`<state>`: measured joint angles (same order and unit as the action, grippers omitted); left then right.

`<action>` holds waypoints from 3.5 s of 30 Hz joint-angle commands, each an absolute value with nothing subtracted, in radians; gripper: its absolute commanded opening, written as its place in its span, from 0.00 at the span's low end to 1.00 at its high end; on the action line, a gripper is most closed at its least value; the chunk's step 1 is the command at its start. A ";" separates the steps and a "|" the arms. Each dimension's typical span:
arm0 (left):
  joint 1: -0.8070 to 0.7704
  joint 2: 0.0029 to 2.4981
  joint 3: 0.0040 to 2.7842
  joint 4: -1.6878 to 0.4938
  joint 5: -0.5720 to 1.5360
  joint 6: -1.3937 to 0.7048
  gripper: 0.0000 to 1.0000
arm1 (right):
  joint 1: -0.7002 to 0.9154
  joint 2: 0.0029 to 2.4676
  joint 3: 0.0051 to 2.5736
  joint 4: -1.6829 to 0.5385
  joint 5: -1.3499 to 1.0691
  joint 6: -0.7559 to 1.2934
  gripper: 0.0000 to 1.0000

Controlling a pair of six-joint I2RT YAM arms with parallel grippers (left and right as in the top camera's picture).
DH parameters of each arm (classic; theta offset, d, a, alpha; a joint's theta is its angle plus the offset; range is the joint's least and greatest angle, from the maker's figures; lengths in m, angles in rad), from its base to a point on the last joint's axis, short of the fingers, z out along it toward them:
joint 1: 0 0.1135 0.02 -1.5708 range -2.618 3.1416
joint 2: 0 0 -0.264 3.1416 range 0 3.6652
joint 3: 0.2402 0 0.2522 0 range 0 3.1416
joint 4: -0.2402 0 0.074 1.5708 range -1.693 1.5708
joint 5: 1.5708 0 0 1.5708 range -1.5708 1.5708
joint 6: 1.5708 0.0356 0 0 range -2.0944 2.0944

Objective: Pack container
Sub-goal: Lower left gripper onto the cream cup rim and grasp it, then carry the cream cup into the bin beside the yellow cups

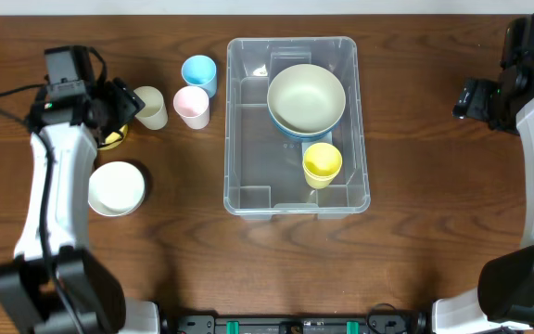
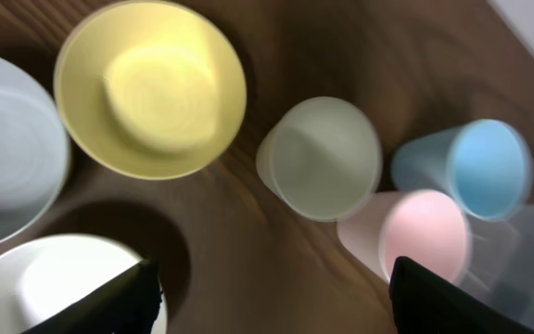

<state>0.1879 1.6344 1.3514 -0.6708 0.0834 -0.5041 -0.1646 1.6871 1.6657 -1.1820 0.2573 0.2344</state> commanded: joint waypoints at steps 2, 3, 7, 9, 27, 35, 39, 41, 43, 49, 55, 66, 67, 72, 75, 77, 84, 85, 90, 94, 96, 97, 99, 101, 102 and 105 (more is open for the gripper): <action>0.189 1.747 1.338 -0.633 0.087 -0.556 0.79 | -0.170 1.671 1.679 -1.182 0.257 0.250 0.99; 0.189 1.769 1.338 -0.618 0.088 -0.567 0.79 | -0.170 1.671 1.679 -1.182 0.257 0.250 0.99; 0.189 1.828 1.338 -0.564 0.094 -0.575 0.75 | -0.170 1.671 1.679 -1.182 0.257 0.250 0.99; 0.189 1.838 1.338 -0.549 0.095 -0.576 0.73 | -0.170 1.671 1.679 -1.182 0.257 0.250 0.99; 0.145 1.901 1.338 -0.472 0.094 -0.582 0.51 | -0.170 1.671 1.679 -1.182 0.257 0.250 0.99; 0.145 1.903 1.338 -0.472 0.094 -0.582 0.35 | -0.170 1.671 1.679 -1.182 0.257 0.250 0.99; 0.145 1.903 1.338 -0.472 0.094 -0.582 0.24 | -0.170 1.671 1.679 -1.182 0.257 0.250 0.99; 0.145 1.903 1.338 -0.473 0.094 -0.581 0.24 | -0.170 1.671 1.679 -1.182 0.257 0.250 0.99; 0.145 1.903 1.338 -0.476 0.094 -0.581 0.24 | -0.170 1.671 1.679 -1.182 0.257 0.250 0.99; 0.146 1.903 1.338 -0.481 0.094 -0.580 0.21 | -0.170 1.671 1.679 -1.182 0.257 0.250 0.99; 0.159 1.903 1.338 -0.484 0.093 -0.577 0.15 | -0.170 1.671 1.679 -1.182 0.257 0.250 0.99; 0.207 1.900 1.338 -0.492 0.094 -0.524 0.06 | -0.170 1.671 1.679 -1.182 0.257 0.250 0.99; 0.209 1.899 1.338 -0.492 0.094 -0.524 0.06 | -0.170 1.671 1.679 -1.182 0.257 0.250 0.99; 0.213 1.882 1.339 -0.492 0.094 -0.505 0.06 | -0.170 1.671 1.679 -1.182 0.257 0.250 0.99; 0.213 1.879 1.339 -0.494 0.094 -0.505 0.06 | -0.170 1.671 1.679 -1.182 0.257 0.250 0.99; 0.213 1.874 1.339 -0.499 0.096 -0.505 0.06 | -0.170 1.671 1.679 -1.182 0.257 0.250 0.99; 0.213 1.784 1.339 -0.504 0.097 -0.505 0.06 | -0.170 1.671 1.679 -1.182 0.257 0.250 0.99; 0.213 1.764 1.339 -0.504 0.097 -0.505 0.06 | -0.170 1.671 1.679 -1.182 0.257 0.250 0.99; 0.213 1.658 1.339 -0.538 0.097 -0.491 0.06 | -0.170 1.671 1.679 -1.182 0.257 0.250 0.99; 0.209 1.547 1.339 -0.618 0.110 -0.491 0.06 | -0.170 1.671 1.679 -1.182 0.257 0.250 0.99; 0.201 1.485 1.339 -0.662 0.140 -0.490 0.06 | -0.170 1.671 1.679 -1.182 0.257 0.250 0.99; 0.194 1.450 1.339 -0.689 0.161 -0.486 0.06 | -0.170 1.671 1.679 -1.182 0.257 0.250 0.99; 0.172 1.385 1.339 -0.737 0.207 -0.467 0.06 | -0.170 1.671 1.679 -1.182 0.257 0.250 0.99; 0.137 1.324 1.339 -0.787 0.234 -0.468 0.06 | -0.170 1.671 1.679 -1.182 0.257 0.250 0.99; 0.113 1.296 1.339 -0.813 0.241 -0.468 0.06 | -0.170 1.671 1.679 -1.182 0.257 0.250 0.99; 0.022 1.229 1.339 -0.883 0.243 -0.468 0.06 | -0.170 1.671 1.679 -1.182 0.257 0.250 0.99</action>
